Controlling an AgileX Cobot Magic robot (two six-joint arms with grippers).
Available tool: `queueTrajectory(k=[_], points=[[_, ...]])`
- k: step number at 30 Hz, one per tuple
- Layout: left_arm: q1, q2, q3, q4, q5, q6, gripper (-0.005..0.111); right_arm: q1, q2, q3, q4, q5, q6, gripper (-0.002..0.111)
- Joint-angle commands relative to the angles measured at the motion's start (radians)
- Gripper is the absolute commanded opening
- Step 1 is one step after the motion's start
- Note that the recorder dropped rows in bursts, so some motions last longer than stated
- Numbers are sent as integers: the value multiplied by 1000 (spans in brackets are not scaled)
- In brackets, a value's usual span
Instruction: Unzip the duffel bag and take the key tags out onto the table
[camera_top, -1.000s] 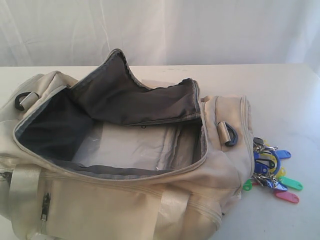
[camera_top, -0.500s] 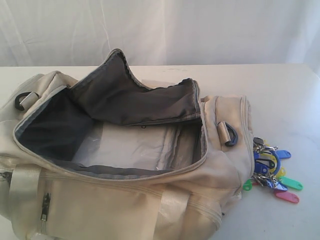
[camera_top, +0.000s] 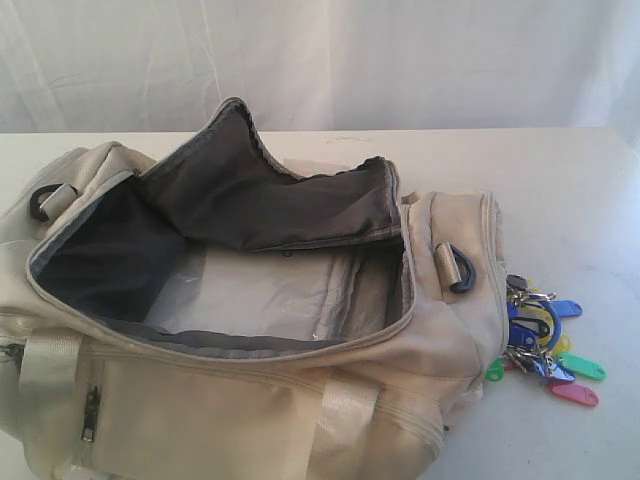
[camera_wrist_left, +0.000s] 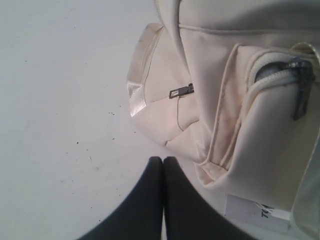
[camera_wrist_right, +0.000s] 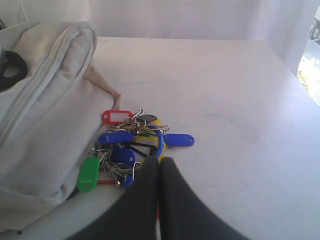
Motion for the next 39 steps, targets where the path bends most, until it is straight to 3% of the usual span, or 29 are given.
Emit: queueTrajectory(k=[1, 39], points=[[3, -4, 3, -8, -4, -9, 0, -3, -7, 6, -9, -3, 2, 0], [3, -4, 3, -8, -4, 67, 0, -3, -7, 6, -9, -3, 2, 0]])
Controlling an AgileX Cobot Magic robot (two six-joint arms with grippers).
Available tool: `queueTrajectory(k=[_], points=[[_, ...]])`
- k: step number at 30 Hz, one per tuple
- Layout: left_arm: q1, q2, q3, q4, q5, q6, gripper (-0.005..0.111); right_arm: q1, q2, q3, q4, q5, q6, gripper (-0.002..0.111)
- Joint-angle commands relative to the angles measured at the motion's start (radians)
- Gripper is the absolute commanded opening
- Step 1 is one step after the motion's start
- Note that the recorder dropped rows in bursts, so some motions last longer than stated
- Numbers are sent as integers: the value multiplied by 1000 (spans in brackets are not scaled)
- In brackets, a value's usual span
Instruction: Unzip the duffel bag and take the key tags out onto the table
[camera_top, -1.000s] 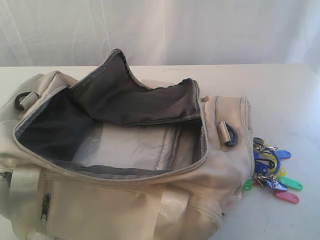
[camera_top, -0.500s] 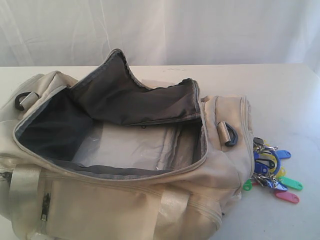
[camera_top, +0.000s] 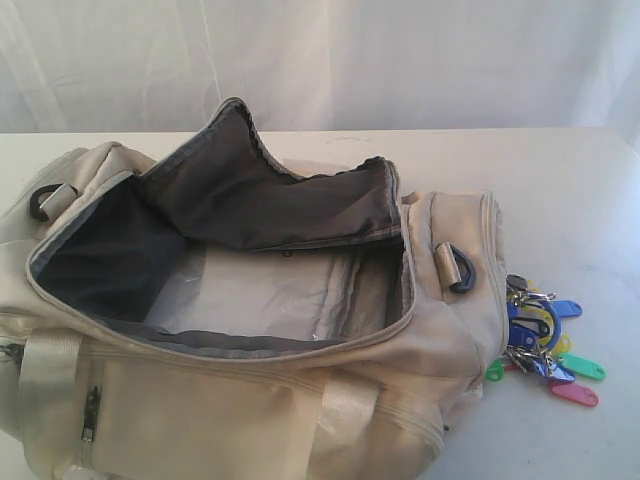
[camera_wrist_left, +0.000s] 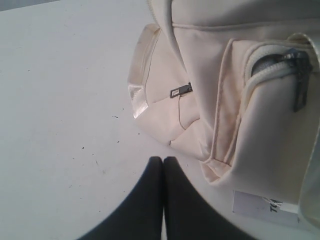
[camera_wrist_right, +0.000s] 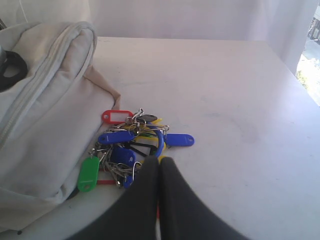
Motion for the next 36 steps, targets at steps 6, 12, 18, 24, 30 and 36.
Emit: queueTrajectory(k=[6, 12, 18, 24, 30, 36], points=[[3, -4, 3, -10, -4, 1, 0, -3, -7, 6, -3, -3, 2, 0], [3, -4, 3, -10, -4, 1, 0, -3, -7, 6, -3, -3, 2, 0], [3, -4, 3, -10, -4, 1, 0, -3, -7, 6, -3, -3, 2, 0], [3, -4, 3, -10, -4, 1, 0, -3, -7, 6, -3, -3, 2, 0], [41, -4, 3, -10, -3, 1, 0, -3, -7, 6, -3, -3, 2, 0], [49, -4, 3, -10, -3, 1, 0, -3, -7, 6, -3, -3, 2, 0]])
